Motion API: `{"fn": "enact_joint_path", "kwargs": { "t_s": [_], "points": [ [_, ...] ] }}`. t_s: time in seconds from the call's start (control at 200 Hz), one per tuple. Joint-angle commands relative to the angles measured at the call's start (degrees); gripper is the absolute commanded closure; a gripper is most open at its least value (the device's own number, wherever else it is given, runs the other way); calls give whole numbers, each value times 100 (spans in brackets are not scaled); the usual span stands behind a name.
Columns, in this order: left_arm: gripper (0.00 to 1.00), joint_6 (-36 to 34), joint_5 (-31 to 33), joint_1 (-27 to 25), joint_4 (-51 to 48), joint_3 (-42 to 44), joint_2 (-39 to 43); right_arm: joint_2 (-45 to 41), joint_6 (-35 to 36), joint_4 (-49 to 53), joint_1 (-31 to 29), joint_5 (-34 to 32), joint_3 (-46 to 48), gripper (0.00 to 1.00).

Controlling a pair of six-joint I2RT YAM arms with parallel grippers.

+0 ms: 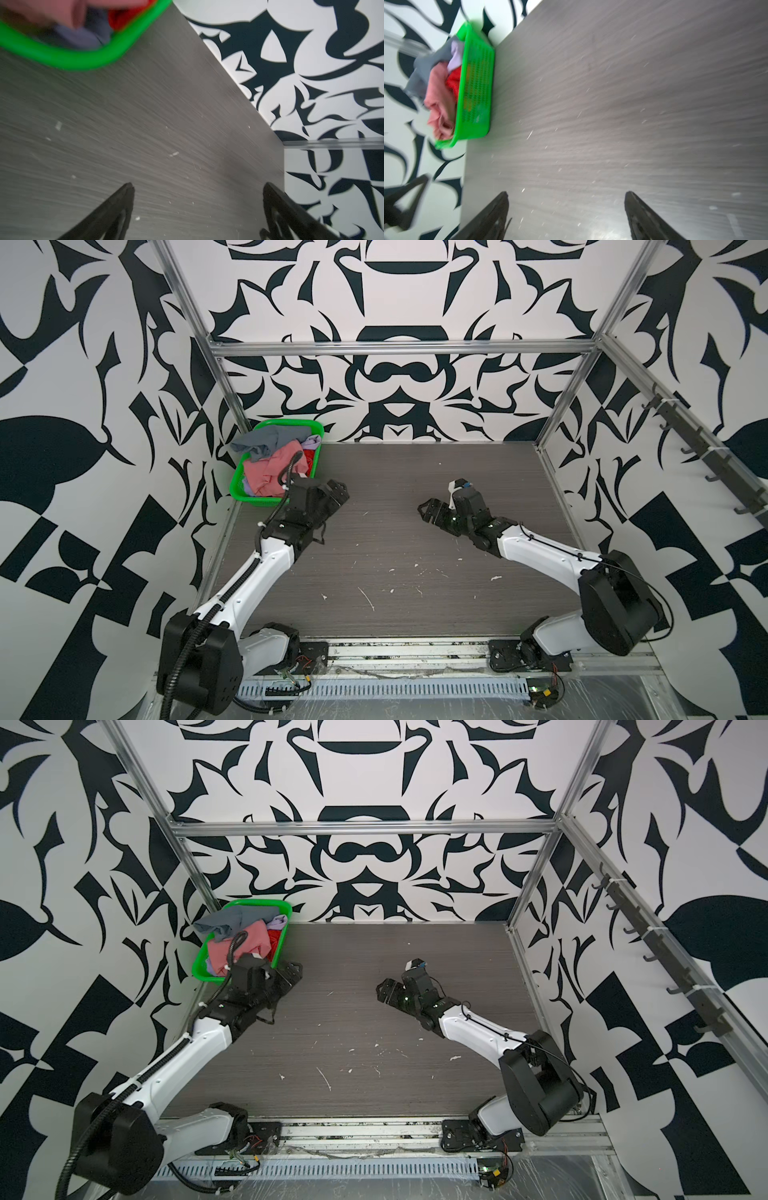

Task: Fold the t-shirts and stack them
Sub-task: 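Grasp the grey t-shirt in the basket with left gripper while right arm advances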

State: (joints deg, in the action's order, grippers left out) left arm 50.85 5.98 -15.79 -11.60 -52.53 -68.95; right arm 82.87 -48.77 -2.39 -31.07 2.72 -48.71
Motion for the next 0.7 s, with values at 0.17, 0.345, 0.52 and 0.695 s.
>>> {"fn": "enact_joint_path", "kwargs": {
  "t_s": [0.17,0.345,0.52,0.695],
  "points": [
    [1,-2699,725,1323,-1763,-2552,-1650,-787,1341,559,-12,-1864,-741,10],
    [5,-2755,154,2187,-1464,-3541,-2790,-1324,1234,813,-13,-2168,-517,10],
    [8,-2897,-422,2616,-1230,-4232,-3686,-1903,935,790,-22,-2354,22,10],
    [19,-2771,-854,2800,-721,-4461,-4248,-2117,764,1033,-22,-2525,169,10]
  ]
}}
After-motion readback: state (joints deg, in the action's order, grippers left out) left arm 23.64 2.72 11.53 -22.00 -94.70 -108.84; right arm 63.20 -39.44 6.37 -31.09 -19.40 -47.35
